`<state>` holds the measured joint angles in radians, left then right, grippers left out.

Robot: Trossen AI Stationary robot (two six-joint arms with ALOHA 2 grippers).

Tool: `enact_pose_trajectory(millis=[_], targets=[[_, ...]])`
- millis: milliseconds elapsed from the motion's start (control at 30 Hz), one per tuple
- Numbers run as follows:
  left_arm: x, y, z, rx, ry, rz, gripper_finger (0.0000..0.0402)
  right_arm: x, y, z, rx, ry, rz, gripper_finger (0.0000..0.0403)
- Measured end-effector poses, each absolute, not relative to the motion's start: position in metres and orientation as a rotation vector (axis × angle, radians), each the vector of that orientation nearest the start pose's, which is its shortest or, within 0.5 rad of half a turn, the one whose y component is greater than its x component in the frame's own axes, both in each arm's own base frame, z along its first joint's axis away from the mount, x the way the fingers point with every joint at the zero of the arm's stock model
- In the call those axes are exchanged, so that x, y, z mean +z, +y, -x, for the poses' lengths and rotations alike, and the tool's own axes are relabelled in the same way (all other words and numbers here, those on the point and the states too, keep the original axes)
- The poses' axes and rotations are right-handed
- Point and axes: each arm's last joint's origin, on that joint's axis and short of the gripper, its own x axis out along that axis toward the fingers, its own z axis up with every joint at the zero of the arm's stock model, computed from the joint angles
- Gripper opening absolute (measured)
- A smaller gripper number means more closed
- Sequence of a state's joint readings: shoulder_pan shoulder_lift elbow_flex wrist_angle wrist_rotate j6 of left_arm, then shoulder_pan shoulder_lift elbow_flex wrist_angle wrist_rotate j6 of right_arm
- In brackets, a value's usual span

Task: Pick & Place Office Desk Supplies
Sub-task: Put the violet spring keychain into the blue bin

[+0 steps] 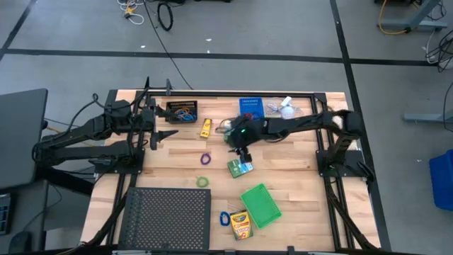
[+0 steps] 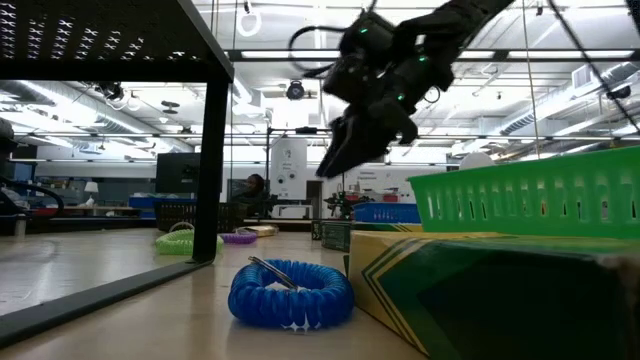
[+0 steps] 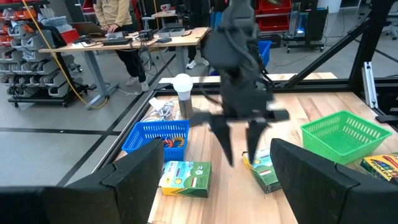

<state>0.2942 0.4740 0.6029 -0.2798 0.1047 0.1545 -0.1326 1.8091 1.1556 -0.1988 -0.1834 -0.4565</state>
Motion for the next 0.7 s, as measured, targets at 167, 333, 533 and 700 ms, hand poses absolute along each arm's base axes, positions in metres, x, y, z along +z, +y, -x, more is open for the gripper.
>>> enact_pose_trajectory(millis=[167, 333, 533, 700], targets=[[0.301, 0.031, -0.112, 0.178, 0.158, -0.125, 0.0303, 0.175, -0.031, -0.401, 0.346, 0.86, 0.393, 0.0181], [0.301, 0.031, -0.112, 0.177, 0.158, -0.125, 0.0303, 0.167, -0.027, -0.423, 0.391, 0.855, 0.465, 0.0181], [0.301, 0.031, -0.112, 0.178, 0.156, -0.125, 0.0303, 0.15, -0.028, -0.445, 0.453, 0.9, 0.496, 0.0181], [0.301, 0.031, -0.112, 0.178, 0.158, -0.124, 0.0303, 0.146, -0.028, -0.457, 0.489, 0.885, 0.527, 0.0181]])
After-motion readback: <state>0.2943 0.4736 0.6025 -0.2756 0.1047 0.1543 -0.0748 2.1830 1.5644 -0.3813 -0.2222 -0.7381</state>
